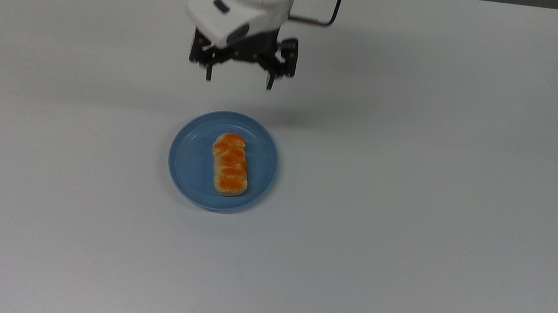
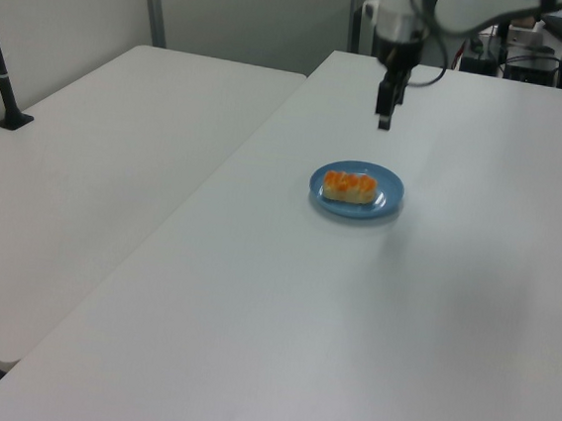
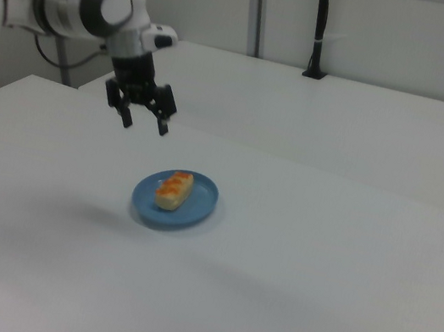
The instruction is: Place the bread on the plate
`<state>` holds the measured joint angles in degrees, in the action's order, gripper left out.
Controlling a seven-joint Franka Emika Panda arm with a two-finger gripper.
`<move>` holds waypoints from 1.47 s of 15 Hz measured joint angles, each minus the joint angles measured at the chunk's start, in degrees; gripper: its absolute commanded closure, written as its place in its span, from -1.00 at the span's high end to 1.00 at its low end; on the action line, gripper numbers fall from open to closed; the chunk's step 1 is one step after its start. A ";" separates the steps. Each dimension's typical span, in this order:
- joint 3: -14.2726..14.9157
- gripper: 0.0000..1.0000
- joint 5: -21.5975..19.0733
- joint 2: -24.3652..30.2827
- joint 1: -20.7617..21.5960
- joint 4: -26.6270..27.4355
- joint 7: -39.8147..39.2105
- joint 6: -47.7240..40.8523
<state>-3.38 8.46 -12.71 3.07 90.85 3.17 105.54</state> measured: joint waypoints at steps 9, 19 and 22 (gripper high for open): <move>0.59 1.00 -2.02 9.66 -0.64 1.12 0.15 -9.22; 0.66 1.00 -3.92 9.65 -0.73 1.52 0.33 -9.22; 0.67 1.00 -4.04 9.65 -0.73 1.54 0.34 -9.22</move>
<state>-2.71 4.42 -3.06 2.34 92.39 3.51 96.32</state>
